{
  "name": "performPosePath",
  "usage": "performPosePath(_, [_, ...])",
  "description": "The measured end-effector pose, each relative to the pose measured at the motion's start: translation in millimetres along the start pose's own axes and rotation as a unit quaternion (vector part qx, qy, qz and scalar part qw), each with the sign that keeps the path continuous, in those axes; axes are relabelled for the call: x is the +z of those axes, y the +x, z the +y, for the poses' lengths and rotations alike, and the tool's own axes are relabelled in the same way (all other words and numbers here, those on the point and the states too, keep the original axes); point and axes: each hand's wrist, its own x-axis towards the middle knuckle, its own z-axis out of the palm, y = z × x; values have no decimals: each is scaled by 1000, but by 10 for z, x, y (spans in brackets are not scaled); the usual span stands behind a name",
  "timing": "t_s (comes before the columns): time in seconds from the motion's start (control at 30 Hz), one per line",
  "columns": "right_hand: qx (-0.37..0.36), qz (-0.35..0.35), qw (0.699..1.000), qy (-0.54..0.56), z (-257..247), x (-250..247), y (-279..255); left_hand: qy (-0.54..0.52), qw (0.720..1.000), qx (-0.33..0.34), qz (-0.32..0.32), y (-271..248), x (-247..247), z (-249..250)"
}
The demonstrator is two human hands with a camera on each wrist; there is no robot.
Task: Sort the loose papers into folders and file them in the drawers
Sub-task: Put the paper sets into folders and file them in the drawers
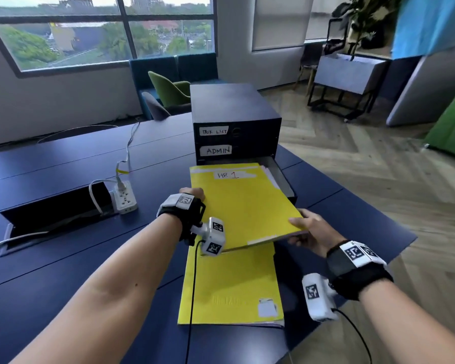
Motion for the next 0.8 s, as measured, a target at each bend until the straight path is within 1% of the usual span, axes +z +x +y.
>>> performPosePath(0.03, [-1,5,1000,17,-16,-28,8,10,1000,-3,-11,-9,13,32])
performPosePath(0.07, [-3,14,999,33,-45,-44,20,18,999,-21,-21,5,38,73])
performPosePath(0.1, [-5,29,998,50,-66,-59,55,-16,999,-37,-17,17,43,125])
performPosePath(0.13, [-7,46,997,65,-94,-69,84,4,999,-35,-28,23,69,166])
performPosePath(0.17, [-10,61,995,79,-123,-79,129,-2,998,-46,-41,45,101,188])
performPosePath(0.2, [-12,75,993,92,-154,-88,168,10,997,-38,-65,42,124,220])
performPosePath(0.23, [-14,86,991,102,-178,-102,225,24,995,-11,-91,43,140,230])
performPosePath(0.33, [-7,120,985,123,-258,-109,427,-42,989,-66,-128,64,110,301])
performPosePath(0.4, [-1,138,982,128,-303,-92,575,-67,985,-84,-134,81,86,362])
performPosePath(0.5, [8,153,981,118,-368,-36,806,-17,988,-50,-143,237,74,363])
performPosePath(0.53, [11,160,981,108,-399,-16,879,-14,987,-50,-153,264,68,362])
performPosePath(0.6, [23,173,981,90,-454,18,1038,-9,987,-40,-153,271,41,370])
performPosePath(0.67, [39,187,979,67,-520,62,1159,22,988,-23,-152,234,9,384])
performPosePath(0.8, [57,201,978,22,-614,131,1375,158,972,22,-173,215,-24,396])
